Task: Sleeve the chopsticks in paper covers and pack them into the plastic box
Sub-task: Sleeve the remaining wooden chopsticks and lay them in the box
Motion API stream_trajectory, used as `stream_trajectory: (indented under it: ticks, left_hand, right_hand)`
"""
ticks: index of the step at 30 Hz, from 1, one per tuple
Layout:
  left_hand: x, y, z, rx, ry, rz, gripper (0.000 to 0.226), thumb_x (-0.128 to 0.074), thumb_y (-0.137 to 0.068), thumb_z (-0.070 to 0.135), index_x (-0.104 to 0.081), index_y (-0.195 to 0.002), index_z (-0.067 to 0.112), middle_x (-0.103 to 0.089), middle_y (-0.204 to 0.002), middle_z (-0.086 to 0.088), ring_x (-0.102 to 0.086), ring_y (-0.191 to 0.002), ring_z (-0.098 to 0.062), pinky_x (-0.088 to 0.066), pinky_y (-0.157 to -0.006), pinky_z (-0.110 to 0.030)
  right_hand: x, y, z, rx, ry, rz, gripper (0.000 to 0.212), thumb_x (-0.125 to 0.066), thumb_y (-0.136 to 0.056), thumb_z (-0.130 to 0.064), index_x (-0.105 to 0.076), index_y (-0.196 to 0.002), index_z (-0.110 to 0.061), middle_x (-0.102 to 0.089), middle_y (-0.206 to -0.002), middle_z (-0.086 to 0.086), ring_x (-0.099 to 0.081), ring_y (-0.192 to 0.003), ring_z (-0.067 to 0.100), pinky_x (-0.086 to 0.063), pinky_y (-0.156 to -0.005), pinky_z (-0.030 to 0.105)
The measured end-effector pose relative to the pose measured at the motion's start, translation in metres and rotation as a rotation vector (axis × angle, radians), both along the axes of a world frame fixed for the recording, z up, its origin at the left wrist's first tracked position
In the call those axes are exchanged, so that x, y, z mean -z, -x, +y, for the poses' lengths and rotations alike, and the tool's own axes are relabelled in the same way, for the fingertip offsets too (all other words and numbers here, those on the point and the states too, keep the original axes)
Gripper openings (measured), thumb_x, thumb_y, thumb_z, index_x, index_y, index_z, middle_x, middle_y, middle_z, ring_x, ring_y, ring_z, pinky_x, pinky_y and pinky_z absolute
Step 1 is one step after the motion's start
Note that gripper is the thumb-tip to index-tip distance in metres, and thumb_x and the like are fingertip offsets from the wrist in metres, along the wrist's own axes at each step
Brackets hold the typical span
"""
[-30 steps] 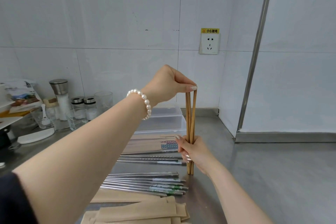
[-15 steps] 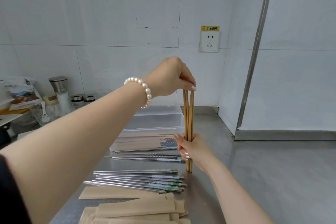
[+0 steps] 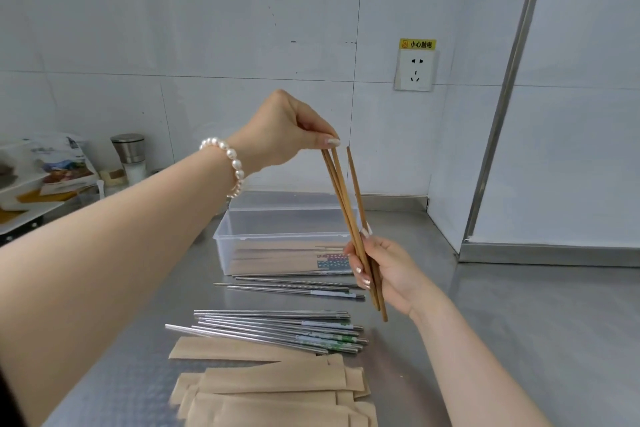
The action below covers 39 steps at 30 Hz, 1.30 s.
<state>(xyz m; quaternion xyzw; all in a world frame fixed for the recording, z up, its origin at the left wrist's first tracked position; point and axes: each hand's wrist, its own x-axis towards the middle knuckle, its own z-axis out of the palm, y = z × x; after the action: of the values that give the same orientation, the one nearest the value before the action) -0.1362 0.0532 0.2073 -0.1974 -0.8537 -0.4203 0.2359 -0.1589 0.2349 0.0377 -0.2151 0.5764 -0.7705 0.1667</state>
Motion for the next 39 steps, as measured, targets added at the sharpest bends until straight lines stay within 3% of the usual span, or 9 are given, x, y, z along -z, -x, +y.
stream_trajectory:
  ticks: [4,13,16,20,23,25,27,30,39]
  left_hand:
    - [0.01,-0.002,-0.012,-0.005,-0.063,0.003,0.013,-0.075,-0.069,0.009,-0.071,-0.077,0.018,-0.061,-0.05,0.016,-0.049,-0.051,0.003,-0.038,-0.051,-0.008]
    - [0.028,-0.018,-0.046,0.004,-0.252,-0.035,0.008,-0.072,-0.07,0.006,-0.073,-0.076,0.012,-0.069,-0.06,0.009,-0.06,-0.057,-0.003,-0.051,-0.06,-0.015]
    - [0.038,-0.023,-0.07,0.025,-0.355,-0.113,0.007,-0.071,-0.067,0.011,-0.074,-0.067,0.016,-0.07,-0.062,-0.001,-0.066,-0.059,-0.011,-0.056,-0.065,-0.021]
    - [0.07,-0.027,-0.1,0.002,-0.544,-0.196,0.022,-0.061,-0.072,0.002,-0.074,-0.06,0.015,-0.068,-0.055,-0.002,-0.065,-0.053,-0.009,-0.055,-0.058,-0.019]
    - [0.1,-0.031,-0.122,-0.035,-0.721,-0.242,0.033,-0.054,-0.08,-0.003,-0.073,-0.059,0.014,-0.066,-0.052,-0.001,-0.062,-0.049,-0.007,-0.053,-0.052,-0.016]
    - [0.117,-0.034,-0.127,-0.025,-0.85,-0.285,0.011,-0.067,-0.065,0.006,-0.073,-0.059,0.013,-0.067,-0.054,-0.001,-0.062,-0.049,-0.006,-0.052,-0.052,-0.015]
    - [0.132,-0.033,-0.13,-0.004,-0.978,-0.296,0.011,-0.073,-0.049,0.015,-0.073,-0.06,0.011,-0.066,-0.054,-0.001,-0.062,-0.05,-0.006,-0.052,-0.052,-0.015]
    - [0.148,-0.025,-0.131,-0.003,-1.132,-0.258,0.021,-0.06,-0.076,0.002,-0.072,-0.061,0.009,-0.065,-0.055,0.0,-0.062,-0.052,-0.005,-0.052,-0.054,-0.015]
    - [0.172,-0.014,-0.126,0.013,-1.268,-0.281,0.036,-0.051,-0.087,0.0,-0.073,-0.06,0.01,-0.067,-0.058,0.0,-0.062,-0.054,-0.005,-0.053,-0.057,-0.015]
  right_hand:
    - [0.001,0.0,-0.003,0.02,-0.062,0.021,0.033,-0.049,-0.081,-0.036,-0.059,-0.077,-0.004,-0.05,-0.056,0.003,-0.038,-0.042,0.011,-0.034,-0.041,0.018]
    - [-0.003,-0.004,-0.007,0.076,-0.307,0.087,0.024,-0.031,-0.101,-0.025,-0.042,-0.083,-0.013,-0.047,-0.056,0.003,-0.034,-0.04,0.011,-0.031,-0.042,0.021]
    - [0.005,0.005,-0.007,0.339,-0.505,0.284,0.021,-0.037,-0.1,-0.02,-0.043,-0.08,-0.015,-0.044,-0.057,0.002,-0.039,-0.04,0.009,-0.035,-0.041,0.024]
    - [0.017,0.018,0.001,0.485,-0.841,0.593,0.027,-0.052,-0.093,-0.028,-0.053,-0.066,-0.028,-0.044,-0.054,-0.007,-0.046,-0.057,0.018,-0.039,-0.057,0.033]
    - [0.014,0.014,0.001,0.436,-1.064,0.653,0.015,-0.054,-0.092,-0.033,-0.064,-0.082,-0.034,-0.055,-0.064,-0.012,-0.05,-0.065,0.014,-0.034,-0.057,0.028]
    - [0.014,0.011,-0.004,0.362,-1.161,0.66,0.015,-0.054,-0.091,-0.034,-0.067,-0.096,-0.039,-0.062,-0.078,-0.013,-0.056,-0.075,0.012,-0.04,-0.061,0.027]
    - [0.017,0.008,-0.011,0.314,-1.139,0.57,0.013,-0.056,-0.09,-0.037,-0.065,-0.095,-0.045,-0.064,-0.091,-0.013,-0.06,-0.091,0.015,-0.046,-0.075,0.028]
    - [0.021,0.005,-0.021,0.25,-1.264,0.646,0.03,-0.053,-0.091,-0.038,-0.058,-0.121,-0.036,-0.06,-0.124,-0.006,-0.055,-0.112,0.022,-0.046,-0.093,0.034]
    - [0.037,0.014,-0.042,0.275,-1.451,0.851,0.038,-0.035,-0.099,-0.032,-0.045,-0.134,-0.021,-0.049,-0.129,0.008,-0.044,-0.119,0.028,-0.043,-0.095,0.039]
